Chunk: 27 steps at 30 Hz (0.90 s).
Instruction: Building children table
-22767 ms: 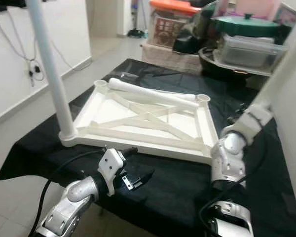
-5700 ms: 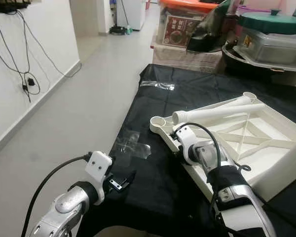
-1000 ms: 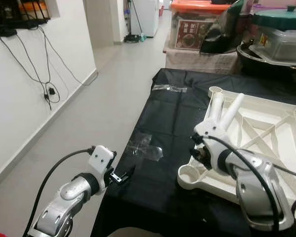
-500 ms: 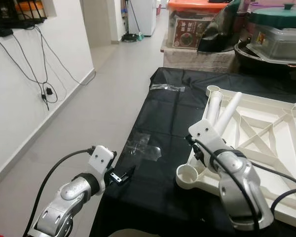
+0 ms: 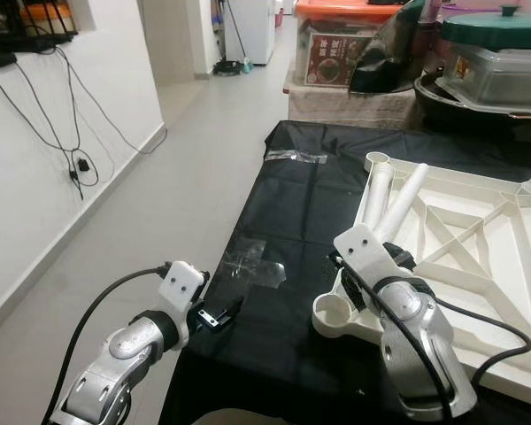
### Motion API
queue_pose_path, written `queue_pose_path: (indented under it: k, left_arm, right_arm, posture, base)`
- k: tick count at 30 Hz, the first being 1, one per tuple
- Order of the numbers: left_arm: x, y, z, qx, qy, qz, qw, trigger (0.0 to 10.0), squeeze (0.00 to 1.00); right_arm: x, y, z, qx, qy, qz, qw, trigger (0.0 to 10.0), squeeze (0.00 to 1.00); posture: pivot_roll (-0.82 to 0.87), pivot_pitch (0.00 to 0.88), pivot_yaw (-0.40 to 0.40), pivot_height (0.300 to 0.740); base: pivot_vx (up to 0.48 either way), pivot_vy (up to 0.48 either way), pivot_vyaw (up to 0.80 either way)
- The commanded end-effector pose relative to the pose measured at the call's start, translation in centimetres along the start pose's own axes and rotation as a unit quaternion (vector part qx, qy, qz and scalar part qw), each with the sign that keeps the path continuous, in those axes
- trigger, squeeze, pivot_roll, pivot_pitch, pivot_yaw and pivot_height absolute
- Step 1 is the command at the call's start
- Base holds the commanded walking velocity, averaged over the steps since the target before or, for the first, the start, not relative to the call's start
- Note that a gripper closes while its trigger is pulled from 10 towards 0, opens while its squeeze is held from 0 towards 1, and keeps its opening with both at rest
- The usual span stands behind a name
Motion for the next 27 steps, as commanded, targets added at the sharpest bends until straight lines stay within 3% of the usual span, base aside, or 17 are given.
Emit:
queue_pose_path:
  k: [1,10,27]
  left_arm:
    - [0.1,-0.1,0.3,0.004,0.003,0.001,1.0,10.0,0.0]
    - [0.2,0.0,0.4,0.005,0.004,0.001,1.0,10.0,0.0]
    - [0.2,0.0,0.4,0.005,0.004,0.002,1.0,10.0,0.0]
  right_arm:
    - [-0.1,0.1,0.6,0.011,-0.001,-0.001,1.0,10.0,0.0]
    - [-0.2,-0.1,2.3,0.026,0.007,0.005,1.0,10.0,0.0]
    - [-1.9,-1.3,2.5,0.004,-0.045,0.039,0.998,10.0,0.0]
  posture:
    - [0.03,0.0,-0.027,0.74]
    - [0.03,0.0,-0.025,0.74]
    - [0.04,0.0,-0.025,0.74]
  base:
    - [0.0,0.0,0.0]
    - [0.0,0.0,0.0]
    - [0.0,0.0,0.0]
Point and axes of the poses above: a point about 5 cm out from each wrist's last joint towards the gripper, its own x axis pointing back from the gripper into the wrist, its own y axis along the axis of the wrist's last joint, z = x × y, the point moved 1 cm from there along -x, pointing out of the wrist towards the gripper, and after that the axes turned 14 degrees about x, right-handed, at the moved point
